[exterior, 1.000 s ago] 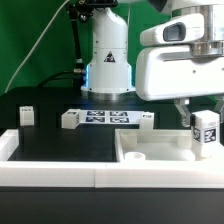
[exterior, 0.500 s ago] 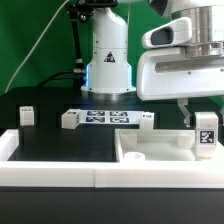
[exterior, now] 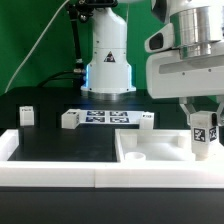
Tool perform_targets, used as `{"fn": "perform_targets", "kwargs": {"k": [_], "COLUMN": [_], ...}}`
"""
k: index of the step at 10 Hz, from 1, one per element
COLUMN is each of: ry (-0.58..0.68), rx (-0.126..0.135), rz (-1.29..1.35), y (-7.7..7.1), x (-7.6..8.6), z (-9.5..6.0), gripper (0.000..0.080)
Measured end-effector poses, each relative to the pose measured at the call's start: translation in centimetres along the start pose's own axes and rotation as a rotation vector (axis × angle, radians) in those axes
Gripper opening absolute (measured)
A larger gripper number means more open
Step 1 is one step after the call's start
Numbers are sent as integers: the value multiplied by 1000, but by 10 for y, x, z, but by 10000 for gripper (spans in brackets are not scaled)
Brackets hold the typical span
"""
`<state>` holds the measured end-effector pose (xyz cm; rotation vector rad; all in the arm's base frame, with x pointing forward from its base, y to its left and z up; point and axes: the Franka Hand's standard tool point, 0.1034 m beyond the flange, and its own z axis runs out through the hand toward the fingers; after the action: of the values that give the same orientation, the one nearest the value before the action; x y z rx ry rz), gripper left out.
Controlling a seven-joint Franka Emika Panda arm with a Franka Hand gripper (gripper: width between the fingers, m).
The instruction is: Assemble one leg
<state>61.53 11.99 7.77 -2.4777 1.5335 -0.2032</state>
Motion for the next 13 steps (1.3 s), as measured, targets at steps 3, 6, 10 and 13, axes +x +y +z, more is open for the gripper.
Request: {"fn": "perform_targets", "kwargs": {"k": [3, 6, 10, 13], "ry": [-6, -22, -63, -82], "rx": [10, -11, -82, -151], "rz": [186, 52, -529, -845], "y": [0, 1, 5, 13], "x": [-2, 3, 8, 3], "z": [0, -1, 2, 5], "gripper": [301, 529, 641, 649]}}
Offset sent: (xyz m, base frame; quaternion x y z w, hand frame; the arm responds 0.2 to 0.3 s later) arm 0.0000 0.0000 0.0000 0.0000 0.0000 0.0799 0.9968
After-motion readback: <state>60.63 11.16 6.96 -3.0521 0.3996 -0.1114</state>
